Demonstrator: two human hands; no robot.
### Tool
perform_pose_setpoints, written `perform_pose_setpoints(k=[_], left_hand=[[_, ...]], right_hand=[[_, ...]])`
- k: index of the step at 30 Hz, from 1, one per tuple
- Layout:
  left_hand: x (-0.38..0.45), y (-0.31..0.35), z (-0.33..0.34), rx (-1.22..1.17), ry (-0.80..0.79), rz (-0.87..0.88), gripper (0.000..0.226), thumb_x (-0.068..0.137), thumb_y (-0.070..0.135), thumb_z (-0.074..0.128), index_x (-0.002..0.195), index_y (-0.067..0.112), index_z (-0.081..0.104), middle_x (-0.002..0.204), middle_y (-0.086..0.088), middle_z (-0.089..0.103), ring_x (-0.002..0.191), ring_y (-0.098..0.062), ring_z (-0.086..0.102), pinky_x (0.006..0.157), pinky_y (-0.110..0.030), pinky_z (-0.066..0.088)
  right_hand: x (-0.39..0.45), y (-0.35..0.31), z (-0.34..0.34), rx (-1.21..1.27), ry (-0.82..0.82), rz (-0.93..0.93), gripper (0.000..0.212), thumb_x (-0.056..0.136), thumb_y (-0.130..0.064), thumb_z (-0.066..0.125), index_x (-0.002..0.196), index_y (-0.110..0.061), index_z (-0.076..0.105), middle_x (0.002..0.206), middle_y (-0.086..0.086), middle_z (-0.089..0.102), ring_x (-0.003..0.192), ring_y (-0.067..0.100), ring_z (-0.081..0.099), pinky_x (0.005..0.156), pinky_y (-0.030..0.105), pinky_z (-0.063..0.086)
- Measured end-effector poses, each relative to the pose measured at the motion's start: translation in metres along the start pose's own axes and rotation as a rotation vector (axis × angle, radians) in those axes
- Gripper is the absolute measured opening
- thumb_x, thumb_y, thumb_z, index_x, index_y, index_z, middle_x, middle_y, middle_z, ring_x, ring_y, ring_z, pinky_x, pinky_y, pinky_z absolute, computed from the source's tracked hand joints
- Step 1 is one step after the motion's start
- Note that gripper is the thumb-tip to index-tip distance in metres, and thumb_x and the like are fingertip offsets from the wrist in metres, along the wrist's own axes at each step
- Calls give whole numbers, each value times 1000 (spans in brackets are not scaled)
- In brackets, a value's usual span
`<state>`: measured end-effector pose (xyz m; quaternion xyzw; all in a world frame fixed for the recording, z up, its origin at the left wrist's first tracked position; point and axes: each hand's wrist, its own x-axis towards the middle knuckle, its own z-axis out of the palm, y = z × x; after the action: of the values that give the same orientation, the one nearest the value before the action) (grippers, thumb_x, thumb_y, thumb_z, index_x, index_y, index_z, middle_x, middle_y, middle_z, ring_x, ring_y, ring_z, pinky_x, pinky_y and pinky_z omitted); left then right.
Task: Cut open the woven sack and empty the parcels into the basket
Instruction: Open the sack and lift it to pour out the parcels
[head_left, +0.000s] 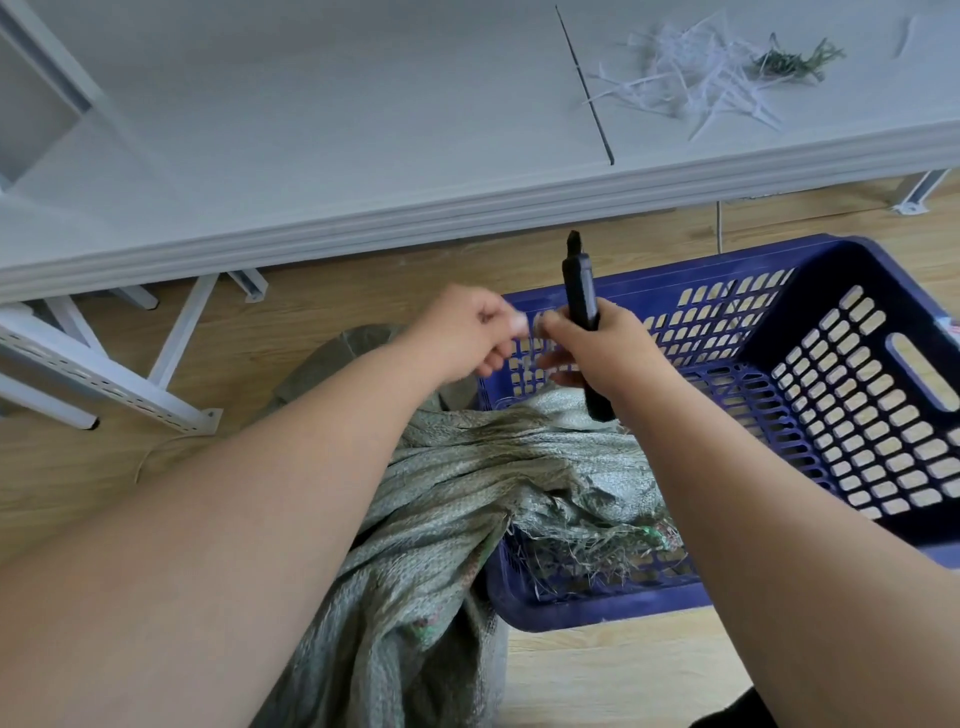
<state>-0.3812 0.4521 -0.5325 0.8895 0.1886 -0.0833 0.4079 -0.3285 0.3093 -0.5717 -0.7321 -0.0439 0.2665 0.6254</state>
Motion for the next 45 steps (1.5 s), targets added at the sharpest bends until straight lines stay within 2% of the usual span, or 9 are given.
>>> perform_pose_setpoints(k=[6, 13, 19, 23, 26, 29, 34, 40, 45], left_hand=[[5, 31, -14, -142, 21, 222, 17, 98, 20, 53, 92, 17, 69, 81, 1, 69, 71, -9, 63, 64, -20, 52], [2, -8, -8, 198, -17, 23, 10, 94, 27, 59, 101, 23, 66, 89, 8, 65, 75, -8, 63, 59, -22, 45], [-1, -16, -7, 463, -80, -22, 24, 88, 33, 68, 110, 24, 68, 112, 6, 66, 96, -14, 62, 88, -31, 50], [-12, -3, -10, 601, -395, 21, 73, 74, 63, 66, 135, 25, 52, 132, 8, 56, 114, -13, 56, 100, -32, 44], [-21, -2, 5, 847, -521, -43, 117, 59, 79, 65, 152, 21, 22, 151, 0, 39, 135, -23, 40, 115, -43, 27], [-34, -13, 34, 1057, -446, 23, 106, 68, 68, 69, 149, 16, 24, 140, -8, 50, 135, -29, 40, 118, -49, 11], [-10, -27, 17, 475, 93, -43, 13, 85, 29, 60, 90, 17, 59, 92, -7, 62, 87, -30, 60, 67, -29, 41], [11, -41, -1, 32, 217, -307, 25, 86, 20, 60, 106, 4, 60, 98, -13, 62, 71, -24, 55, 53, -24, 37], [4, -36, -6, -230, 6, -387, 77, 59, 41, 76, 126, 8, 55, 119, -14, 63, 105, -33, 62, 94, -45, 49]], right_hand=[[-6, -10, 7, 379, -222, 95, 16, 99, -26, 52, 95, -12, 58, 76, 5, 70, 64, 16, 66, 54, 24, 55], [4, -6, -42, -374, 583, -22, 29, 99, -33, 49, 118, -11, 53, 94, 3, 55, 83, 23, 52, 71, 35, 40], [-4, -12, -47, -913, 23, 232, 51, 85, -30, 71, 128, -10, 52, 102, 16, 68, 92, 32, 68, 84, 43, 57], [-9, -26, -35, -1049, 111, 104, 73, 71, -45, 81, 131, -16, 50, 123, 18, 53, 100, 30, 57, 83, 38, 49], [-13, -29, -21, -932, 106, 49, 43, 82, -46, 70, 105, -10, 66, 82, 8, 65, 65, 19, 57, 54, 26, 42], [-19, -21, -5, -718, -166, 111, 29, 83, -39, 72, 95, -13, 66, 56, 0, 63, 40, 8, 53, 42, 18, 41], [-16, -18, 5, -482, 6, 1, 20, 83, -30, 73, 88, -13, 65, 57, 0, 62, 37, 4, 55, 40, 15, 45], [-25, -16, 16, -475, -112, 144, 30, 90, -33, 65, 87, -3, 68, 73, 14, 73, 46, 17, 63, 49, 26, 54], [-18, 3, 24, -125, -185, 329, 32, 88, -36, 67, 97, -5, 62, 99, 15, 70, 66, 29, 70, 64, 38, 61]])
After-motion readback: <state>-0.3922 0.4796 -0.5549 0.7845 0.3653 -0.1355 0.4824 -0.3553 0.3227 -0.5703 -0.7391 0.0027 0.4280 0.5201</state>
